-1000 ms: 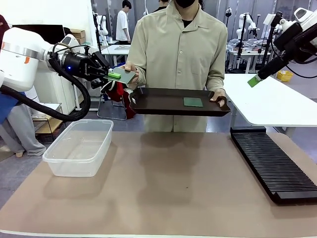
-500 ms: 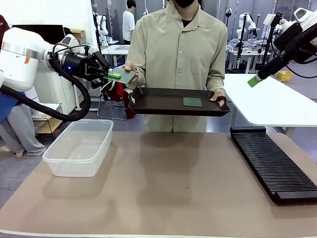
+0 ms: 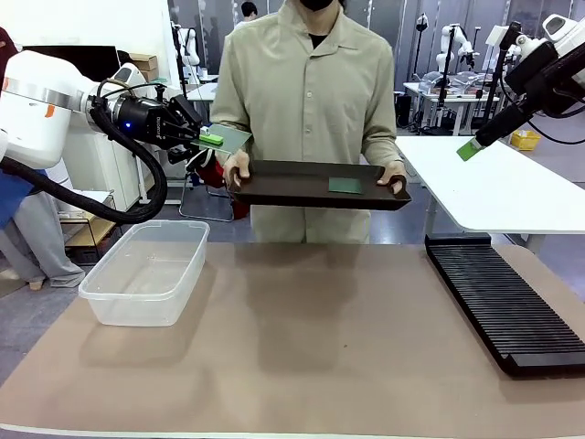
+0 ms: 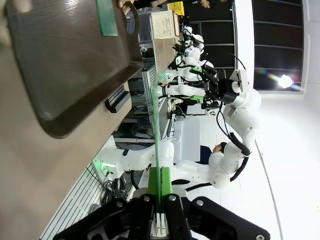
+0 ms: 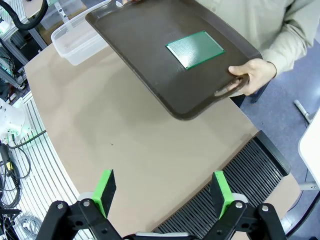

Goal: Sort PCBs into racks and boxes based on the side picked up.
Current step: If the short side of the Blank PCB is picked up, insert it into the PCB Rack ; if the long side is picked up, place it in the Organizing box.

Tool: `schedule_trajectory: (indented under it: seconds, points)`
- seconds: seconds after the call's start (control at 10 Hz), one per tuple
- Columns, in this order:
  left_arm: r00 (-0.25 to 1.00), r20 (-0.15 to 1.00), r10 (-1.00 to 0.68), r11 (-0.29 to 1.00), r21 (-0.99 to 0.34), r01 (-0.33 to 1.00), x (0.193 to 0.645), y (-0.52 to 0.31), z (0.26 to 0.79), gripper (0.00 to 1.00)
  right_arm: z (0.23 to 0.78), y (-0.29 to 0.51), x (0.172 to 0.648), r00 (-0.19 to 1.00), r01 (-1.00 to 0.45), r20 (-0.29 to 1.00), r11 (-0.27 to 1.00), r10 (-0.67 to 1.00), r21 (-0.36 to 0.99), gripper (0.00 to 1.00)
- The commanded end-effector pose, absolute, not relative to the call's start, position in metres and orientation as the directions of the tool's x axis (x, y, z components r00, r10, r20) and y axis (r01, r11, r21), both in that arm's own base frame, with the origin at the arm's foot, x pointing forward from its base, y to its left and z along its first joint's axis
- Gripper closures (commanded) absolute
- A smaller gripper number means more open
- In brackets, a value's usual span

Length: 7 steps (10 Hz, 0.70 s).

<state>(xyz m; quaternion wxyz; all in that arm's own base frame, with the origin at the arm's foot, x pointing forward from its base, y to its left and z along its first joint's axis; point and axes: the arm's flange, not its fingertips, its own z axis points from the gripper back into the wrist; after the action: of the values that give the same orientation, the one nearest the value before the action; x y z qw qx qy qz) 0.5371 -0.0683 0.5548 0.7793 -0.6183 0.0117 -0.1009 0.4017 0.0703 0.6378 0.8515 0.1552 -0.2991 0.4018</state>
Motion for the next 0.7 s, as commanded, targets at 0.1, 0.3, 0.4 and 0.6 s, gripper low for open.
schedule_trajectory:
  seconds: [0.1, 0.3, 0.4, 0.6]
  points:
    - [0.978, 0.107, -0.180, 0.209, -0.967, 0.144, 0.5362, -0.0672, 0.5561, 1.00, 0.6372, 0.0702, 0.4012, 0.496, -0.782, 0.639, 0.623, 0.588, 0.034, 0.00]
    - [0.978, 0.107, -0.180, 0.209, -0.967, 0.144, 0.5362, -0.0672, 0.5561, 1.00, 0.6372, 0.0702, 0.4012, 0.496, -0.782, 0.639, 0.623, 0.588, 0.034, 0.00]
    - [0.978, 0.107, -0.180, 0.209, -0.967, 0.144, 0.5362, -0.0672, 0.5561, 1.00, 0.6372, 0.0702, 0.4012, 0.496, -0.782, 0.639, 0.623, 0.588, 0.034, 0.00]
    - [0.978, 0.107, -0.180, 0.209, -0.967, 0.144, 0.5362, -0.0672, 0.5561, 1.00, 0.6372, 0.0702, 0.4012, 0.496, -0.782, 0.639, 0.623, 0.588, 0.034, 0.00]
